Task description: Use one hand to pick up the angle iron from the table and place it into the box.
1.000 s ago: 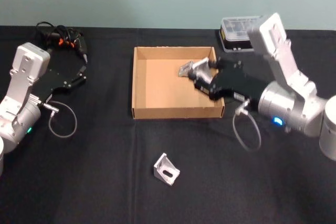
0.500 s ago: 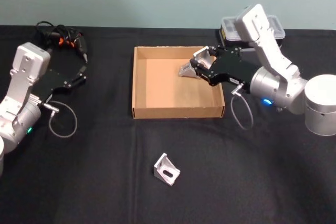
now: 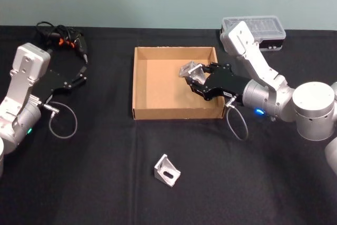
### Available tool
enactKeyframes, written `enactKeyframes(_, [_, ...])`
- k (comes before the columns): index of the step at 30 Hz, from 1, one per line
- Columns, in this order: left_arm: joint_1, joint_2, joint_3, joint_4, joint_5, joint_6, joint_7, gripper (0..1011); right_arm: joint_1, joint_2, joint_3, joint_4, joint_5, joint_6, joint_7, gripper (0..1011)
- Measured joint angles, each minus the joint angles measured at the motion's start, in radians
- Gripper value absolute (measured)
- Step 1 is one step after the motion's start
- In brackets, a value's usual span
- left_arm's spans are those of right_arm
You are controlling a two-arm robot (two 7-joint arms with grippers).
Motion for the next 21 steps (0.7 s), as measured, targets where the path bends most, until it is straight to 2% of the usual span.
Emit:
enactKeyframes(19, [0.000,0.000,0.000,0.000,0.000,0.000,0.000,1000,-0.009,-0.007,0.005,0.028,-0.003,0.018,0.002,478])
enactKeyframes(21, [0.000,0.000,0.000,0.000,0.000,0.000,0.000,1000,-0.009,-0.007,0.005,0.028,-0.004,0.019,0.003,521])
